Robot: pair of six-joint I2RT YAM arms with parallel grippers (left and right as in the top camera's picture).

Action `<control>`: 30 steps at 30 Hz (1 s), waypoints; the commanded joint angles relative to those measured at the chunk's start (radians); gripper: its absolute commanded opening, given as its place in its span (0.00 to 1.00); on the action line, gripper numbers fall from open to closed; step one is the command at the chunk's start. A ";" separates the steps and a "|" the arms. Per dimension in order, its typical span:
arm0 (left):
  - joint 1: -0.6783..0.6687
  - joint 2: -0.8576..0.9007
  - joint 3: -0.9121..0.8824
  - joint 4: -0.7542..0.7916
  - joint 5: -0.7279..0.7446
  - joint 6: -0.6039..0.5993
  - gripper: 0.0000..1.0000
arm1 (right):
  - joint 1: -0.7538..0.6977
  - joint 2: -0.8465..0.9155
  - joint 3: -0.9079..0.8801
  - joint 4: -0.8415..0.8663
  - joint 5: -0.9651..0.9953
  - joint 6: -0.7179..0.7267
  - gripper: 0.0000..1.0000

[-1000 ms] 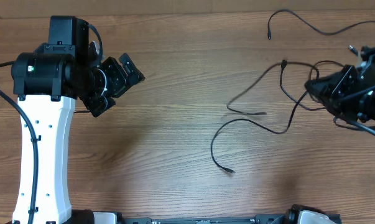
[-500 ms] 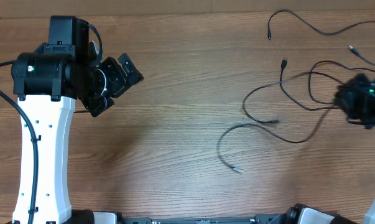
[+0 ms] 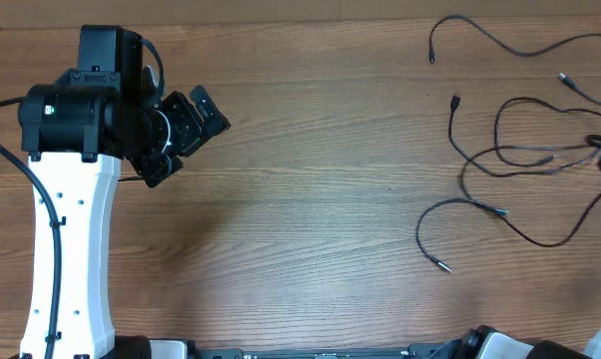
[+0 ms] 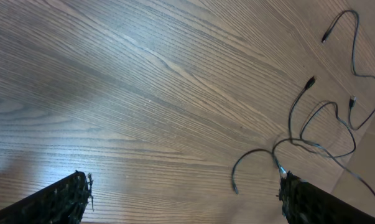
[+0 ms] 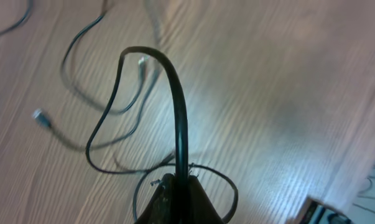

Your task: Untangle cables

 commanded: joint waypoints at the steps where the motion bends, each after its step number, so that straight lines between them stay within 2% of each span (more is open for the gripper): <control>1: -0.002 -0.026 0.016 0.001 -0.013 0.019 1.00 | -0.009 -0.002 0.002 0.011 0.121 0.082 0.04; 4: -0.002 -0.026 0.016 0.001 -0.013 0.019 1.00 | -0.009 -0.002 0.002 0.011 0.204 0.149 0.06; 7: -0.002 -0.026 0.016 0.001 -0.013 0.019 1.00 | -0.009 -0.002 0.002 0.023 0.225 0.181 0.21; 10: -0.002 -0.026 0.016 0.001 -0.013 0.019 1.00 | -0.009 0.000 0.002 0.037 0.226 0.181 0.29; 11: -0.002 -0.026 0.016 0.001 -0.013 0.019 1.00 | -0.009 0.003 0.002 0.040 0.227 0.181 0.33; 12: -0.002 -0.026 0.016 0.001 -0.013 0.019 1.00 | -0.009 0.008 0.002 0.042 0.226 0.181 0.43; 17: -0.002 -0.026 0.016 0.001 -0.014 0.019 1.00 | -0.009 0.040 0.002 0.041 0.219 0.181 0.47; 19: -0.002 -0.026 0.016 0.001 -0.014 0.019 1.00 | -0.009 0.055 0.002 0.040 0.209 0.181 0.57; 20: -0.002 -0.026 0.016 0.001 -0.014 0.019 1.00 | -0.009 0.063 0.002 0.040 0.188 0.181 0.64; 22: -0.002 -0.026 0.016 0.002 -0.013 0.019 0.99 | -0.009 0.084 0.002 0.039 0.117 0.176 0.71; 24: -0.002 -0.026 0.016 0.002 -0.013 0.019 1.00 | -0.009 0.105 0.001 0.038 0.021 0.158 0.74; 27: -0.002 -0.026 0.016 0.002 -0.013 0.019 1.00 | -0.001 0.143 0.001 0.045 -0.134 0.048 0.75; 30: -0.002 -0.026 0.016 0.001 -0.013 0.019 1.00 | 0.018 0.186 0.001 0.053 -0.187 -0.010 0.79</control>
